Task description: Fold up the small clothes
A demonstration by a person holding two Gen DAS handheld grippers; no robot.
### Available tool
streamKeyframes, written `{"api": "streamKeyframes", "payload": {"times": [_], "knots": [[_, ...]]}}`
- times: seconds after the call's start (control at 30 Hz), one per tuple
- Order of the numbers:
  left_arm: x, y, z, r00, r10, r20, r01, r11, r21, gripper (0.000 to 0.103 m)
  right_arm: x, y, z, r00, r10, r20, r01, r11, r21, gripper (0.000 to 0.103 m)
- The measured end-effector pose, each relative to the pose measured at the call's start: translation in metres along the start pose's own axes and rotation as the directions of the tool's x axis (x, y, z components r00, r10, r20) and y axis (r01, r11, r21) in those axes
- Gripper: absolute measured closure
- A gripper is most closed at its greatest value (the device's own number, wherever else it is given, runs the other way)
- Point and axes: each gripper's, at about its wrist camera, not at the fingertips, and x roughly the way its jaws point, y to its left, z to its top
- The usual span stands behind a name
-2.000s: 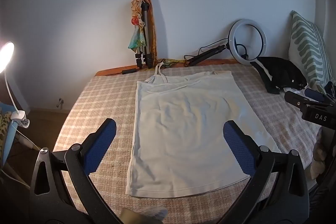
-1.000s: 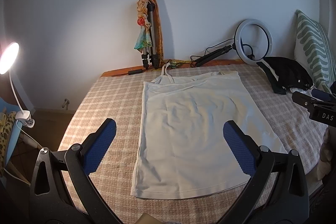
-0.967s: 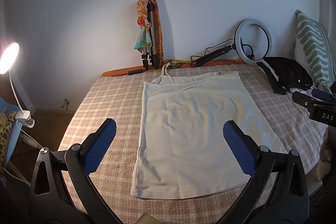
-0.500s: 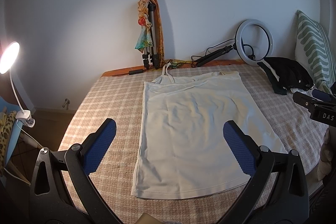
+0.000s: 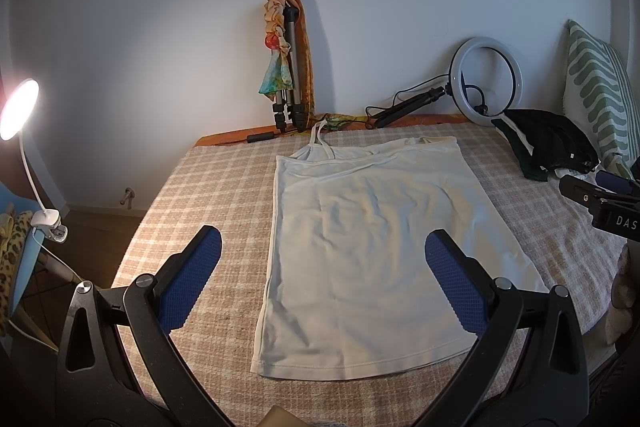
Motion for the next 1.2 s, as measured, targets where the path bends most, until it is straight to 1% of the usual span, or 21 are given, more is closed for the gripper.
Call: {"api": "streamKeyframes", "payload": {"times": [1.0,1.2], "knots": [[0.0013,0.0022,-0.0015,1.000,0.003,-0.001,-0.003,1.000,0.000,0.000,0.0022,0.0005,-0.0012,1.000,0.000,-0.002,0.000,1.000,0.000,0.000],[0.0016,0.0036,-0.0022,1.000,0.004,-0.001,-0.004,1.000,0.001,0.000,0.0027,-0.0020,-0.0028,1.000,-0.010,-0.004,0.010,1.000,-0.007,0.000]]}}
